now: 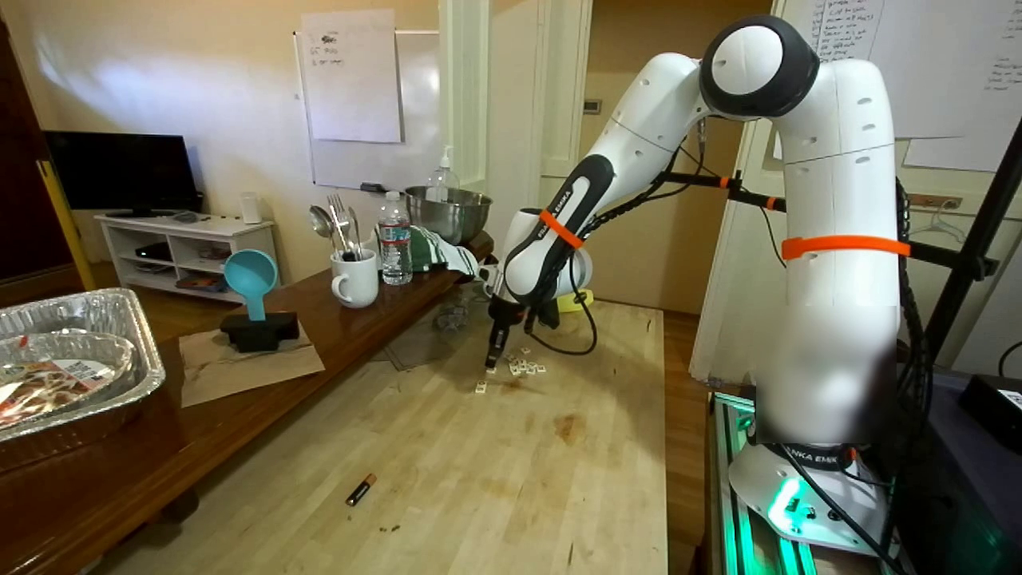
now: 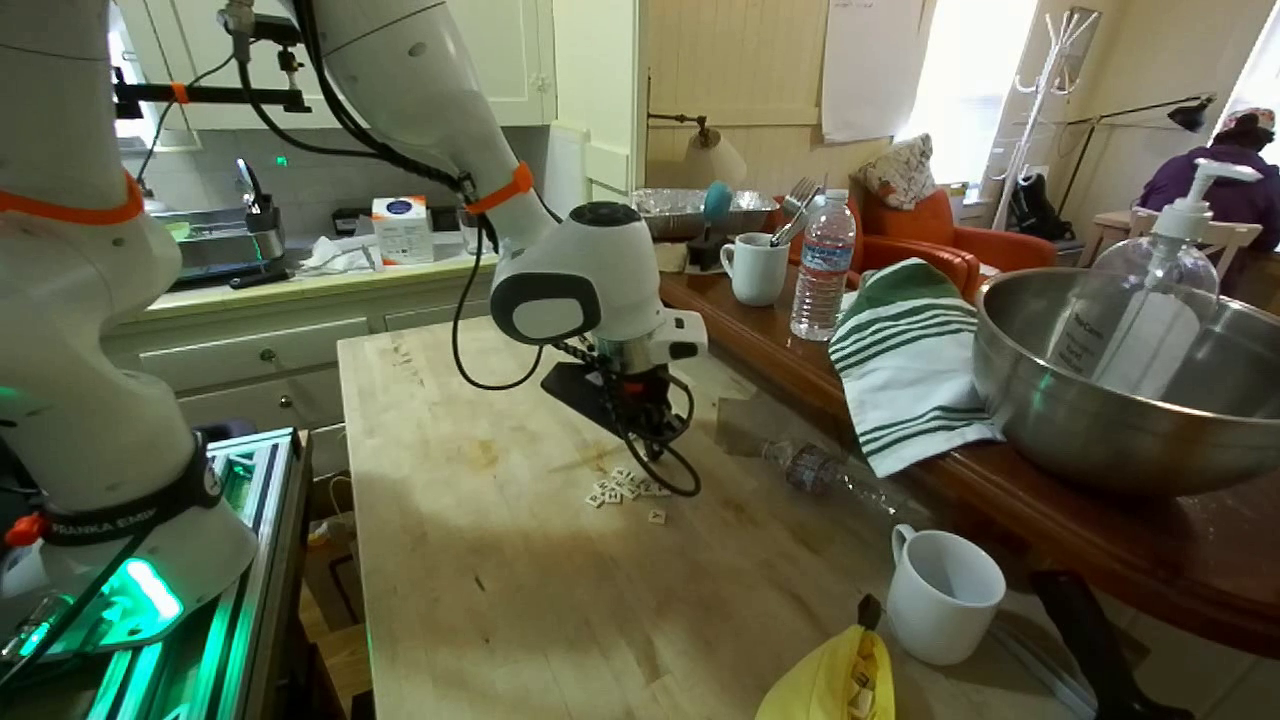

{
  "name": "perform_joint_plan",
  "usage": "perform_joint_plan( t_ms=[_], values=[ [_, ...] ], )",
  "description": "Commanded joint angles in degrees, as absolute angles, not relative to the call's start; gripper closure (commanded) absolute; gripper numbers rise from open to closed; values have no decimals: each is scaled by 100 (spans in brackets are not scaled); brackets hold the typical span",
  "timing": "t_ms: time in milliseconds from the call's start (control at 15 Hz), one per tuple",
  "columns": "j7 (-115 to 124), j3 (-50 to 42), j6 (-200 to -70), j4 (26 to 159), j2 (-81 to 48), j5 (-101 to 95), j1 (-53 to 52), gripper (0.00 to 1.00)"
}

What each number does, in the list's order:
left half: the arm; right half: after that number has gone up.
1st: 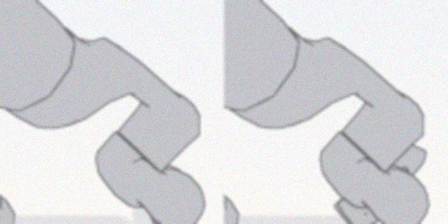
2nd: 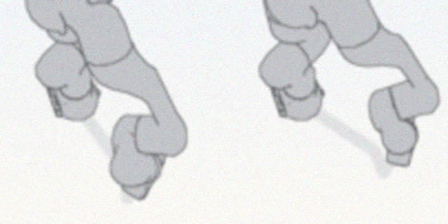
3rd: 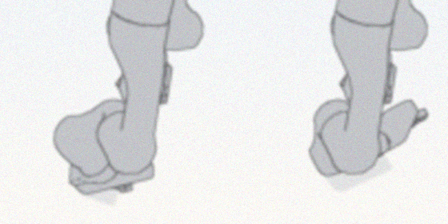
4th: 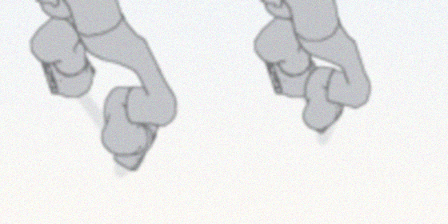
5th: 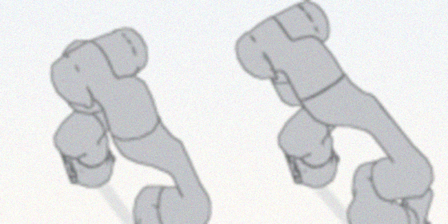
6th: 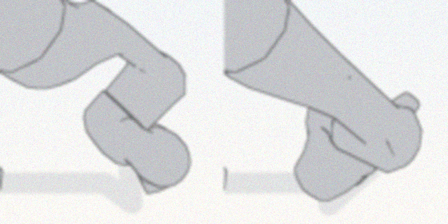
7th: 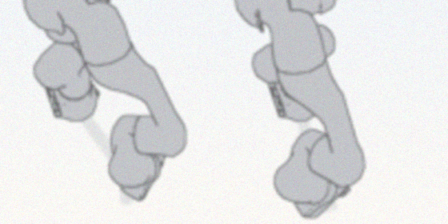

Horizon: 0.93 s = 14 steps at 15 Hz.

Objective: Use four letter tiles to form a word

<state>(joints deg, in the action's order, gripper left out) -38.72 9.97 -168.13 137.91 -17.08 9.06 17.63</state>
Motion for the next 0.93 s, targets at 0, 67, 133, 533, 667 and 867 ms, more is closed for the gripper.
perform_joint_plan(
  t_ms=[0, 67, 133, 533, 667, 867],
  values=[
    [-4021, 1113, -16951, 13784, -1888, 880, 1801, 100],
    [-4038, 1122, -16951, 13781, -1889, 876, 1793, 100],
    [-4055, 1136, -16951, 13780, -1892, 876, 1784, 100],
    [-4091, 1221, -16933, 13782, -1898, 888, 1751, 100],
    [-4109, 1260, -16931, 13776, -1902, 904, 1755, 100],
    [-4126, 1273, -16930, 13783, -1908, 881, 1734, 100]
  ],
)
